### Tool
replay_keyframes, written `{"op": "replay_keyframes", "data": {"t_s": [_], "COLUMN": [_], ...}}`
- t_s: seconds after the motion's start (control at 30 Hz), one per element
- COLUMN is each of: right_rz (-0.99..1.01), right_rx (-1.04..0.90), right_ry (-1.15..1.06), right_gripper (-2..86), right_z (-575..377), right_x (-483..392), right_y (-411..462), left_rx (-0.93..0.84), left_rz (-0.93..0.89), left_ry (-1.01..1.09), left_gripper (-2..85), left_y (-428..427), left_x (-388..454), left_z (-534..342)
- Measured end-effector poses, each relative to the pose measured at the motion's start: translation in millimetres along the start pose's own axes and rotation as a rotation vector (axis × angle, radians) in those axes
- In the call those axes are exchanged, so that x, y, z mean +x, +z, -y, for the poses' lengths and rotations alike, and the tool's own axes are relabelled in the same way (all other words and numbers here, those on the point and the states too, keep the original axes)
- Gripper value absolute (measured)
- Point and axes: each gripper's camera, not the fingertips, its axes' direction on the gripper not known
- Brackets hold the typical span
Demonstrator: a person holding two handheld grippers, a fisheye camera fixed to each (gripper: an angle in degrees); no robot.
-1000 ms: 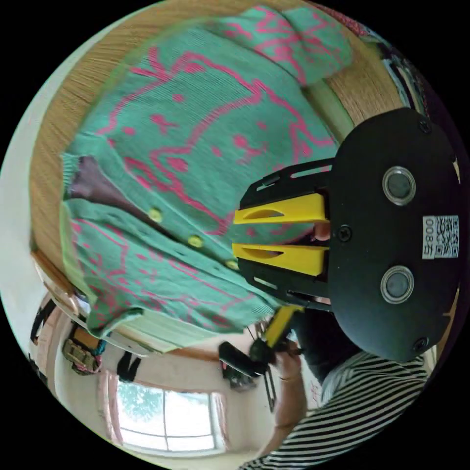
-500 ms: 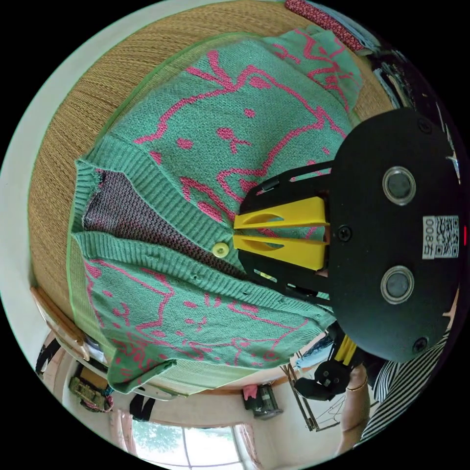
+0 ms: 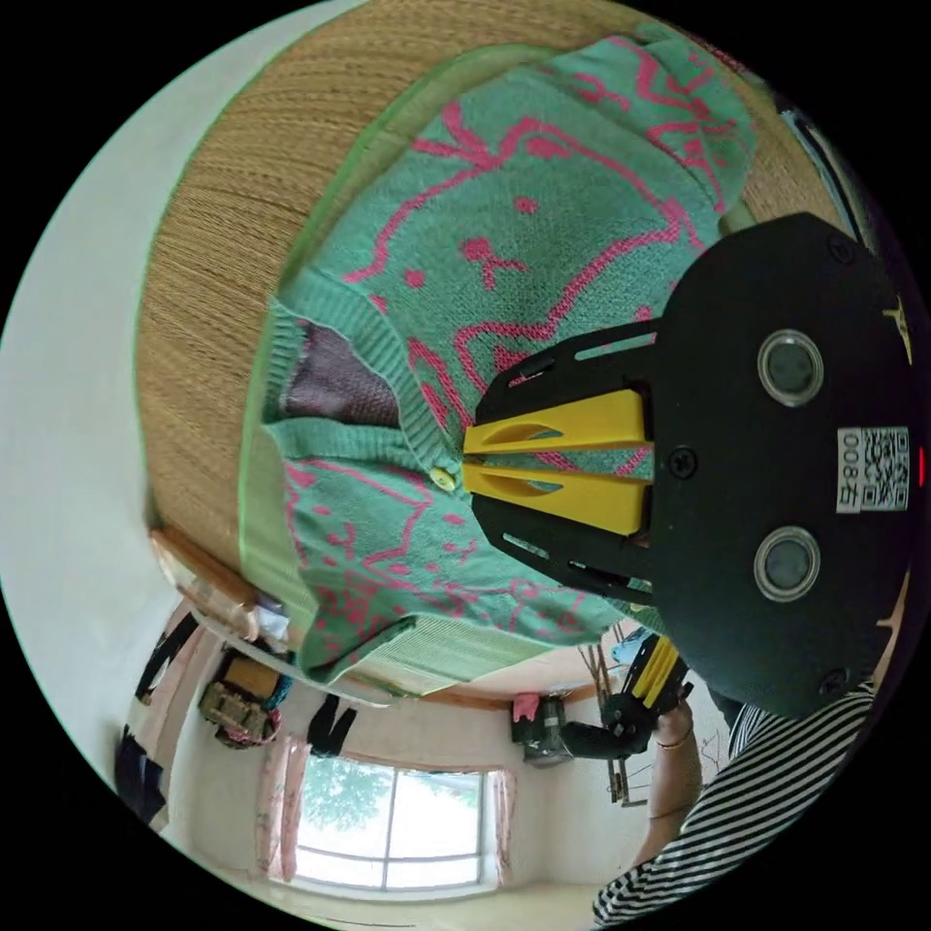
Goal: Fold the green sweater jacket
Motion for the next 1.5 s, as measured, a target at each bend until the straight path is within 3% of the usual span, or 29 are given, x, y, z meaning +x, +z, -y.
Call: {"op": "replay_keyframes", "data": {"t_s": [0.1, 0.33, 0.53, 0.73, 0.9, 1.07, 1.37, 1.5], "right_rz": [-0.103, -0.091, -0.08, -0.006, -0.188, -0.221, -0.161, -0.16], "right_rx": [-0.166, -0.081, -0.058, -0.374, -0.557, -0.558, -0.545, -0.631], "right_ry": [0.027, 0.016, 0.003, -0.198, -0.339, -0.341, -0.352, -0.352], "right_gripper": [2.5, 5.2, 6.9, 7.8, 7.3, 1.7, 0.7, 0.7], "right_z": [8.9, -2.4, -49.1, -139.1, -195.7, -196.4, -212.3, -228.8], "right_x": [6.8, 9.0, -5.0, -64.0, -82.5, -71.2, -66.6, -52.7], "right_y": [51.9, 50.1, 48.3, 111.1, 172.2, 189.9, 176.9, 199.4], "left_rx": [-0.019, 0.053, -0.006, -0.078, -0.087, -0.109, -0.149, -0.186], "left_rz": [0.007, -0.05, -0.068, -0.023, -0.046, -0.042, -0.012, 0.014], "left_ry": [-0.105, -0.156, -0.157, -0.176, -0.213, -0.213, -0.172, -0.204], "left_gripper": [3.4, 7.4, 8.4, 3.8, 2.0, 1.5, 1.1, 1.0], "left_y": [11.0, -5.3, -9.9, -4.6, -11.5, -17.2, -33.6, -20.1], "left_x": [-33.4, -48.1, -44.3, -47.2, -51.5, -48.7, -31.9, -42.3], "left_z": [-7.2, -19.7, -24.7, -14.4, -15.2, -14.4, -16.7, -12.8]}}
